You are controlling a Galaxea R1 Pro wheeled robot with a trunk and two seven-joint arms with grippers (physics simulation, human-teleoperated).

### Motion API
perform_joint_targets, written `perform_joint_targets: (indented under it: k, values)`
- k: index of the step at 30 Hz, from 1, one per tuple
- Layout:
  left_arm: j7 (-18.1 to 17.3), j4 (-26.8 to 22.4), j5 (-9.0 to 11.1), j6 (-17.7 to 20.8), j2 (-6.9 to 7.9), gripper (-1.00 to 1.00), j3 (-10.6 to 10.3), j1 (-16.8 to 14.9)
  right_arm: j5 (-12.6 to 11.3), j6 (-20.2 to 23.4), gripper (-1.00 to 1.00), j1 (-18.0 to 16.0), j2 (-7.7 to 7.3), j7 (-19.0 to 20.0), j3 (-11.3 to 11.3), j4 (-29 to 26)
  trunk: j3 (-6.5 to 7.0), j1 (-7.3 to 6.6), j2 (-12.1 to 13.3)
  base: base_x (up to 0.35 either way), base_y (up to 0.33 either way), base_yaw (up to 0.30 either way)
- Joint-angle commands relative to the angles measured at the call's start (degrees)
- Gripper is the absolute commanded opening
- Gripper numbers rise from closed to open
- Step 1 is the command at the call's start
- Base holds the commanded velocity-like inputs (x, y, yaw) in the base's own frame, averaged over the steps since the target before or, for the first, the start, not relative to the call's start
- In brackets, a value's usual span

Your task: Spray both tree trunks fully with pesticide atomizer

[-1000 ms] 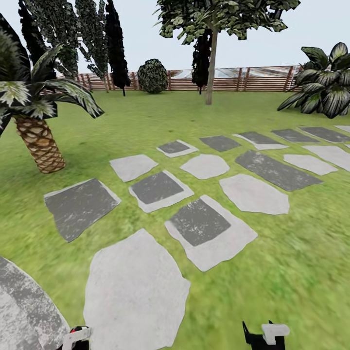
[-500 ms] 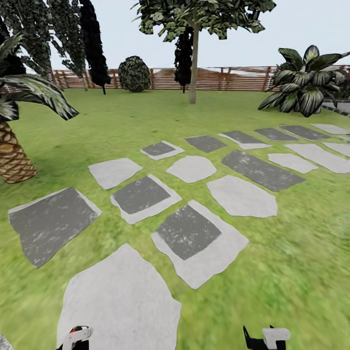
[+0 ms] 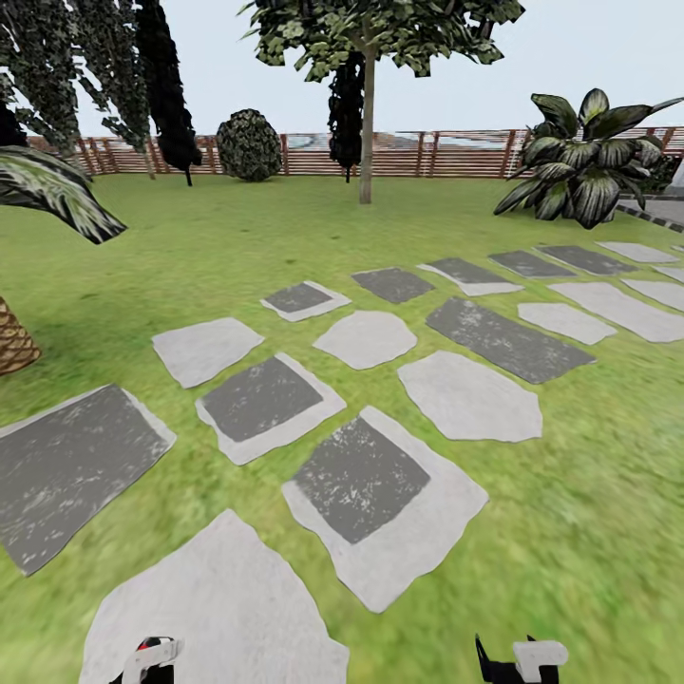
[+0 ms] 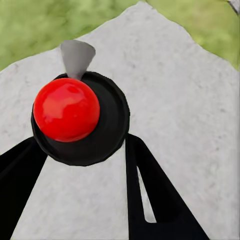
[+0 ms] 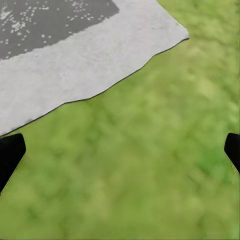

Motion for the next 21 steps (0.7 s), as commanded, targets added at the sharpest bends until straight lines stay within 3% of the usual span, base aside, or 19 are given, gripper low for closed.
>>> perform_joint_targets:
  k: [1, 21]
  values:
    - [-0.19, 0.05, 0.08, -0.17, -0.01, -1.00, 0.18, -0.05, 0.00, -0.17, 1.00, -0.03, 0.00, -0.02, 0.01, 0.04, -0.05, 0.03, -0.02, 0.337, 0.000, 0.000]
    - [-0.19, 0.05, 0.08, -0.19, 0.00, -1.00, 0.18, -0.05, 0.18, -0.17, 1.00, -0.03, 0.00, 0.15, 0.09, 0.04, -0.05, 0.03, -0.02, 0.337, 0.000, 0.000]
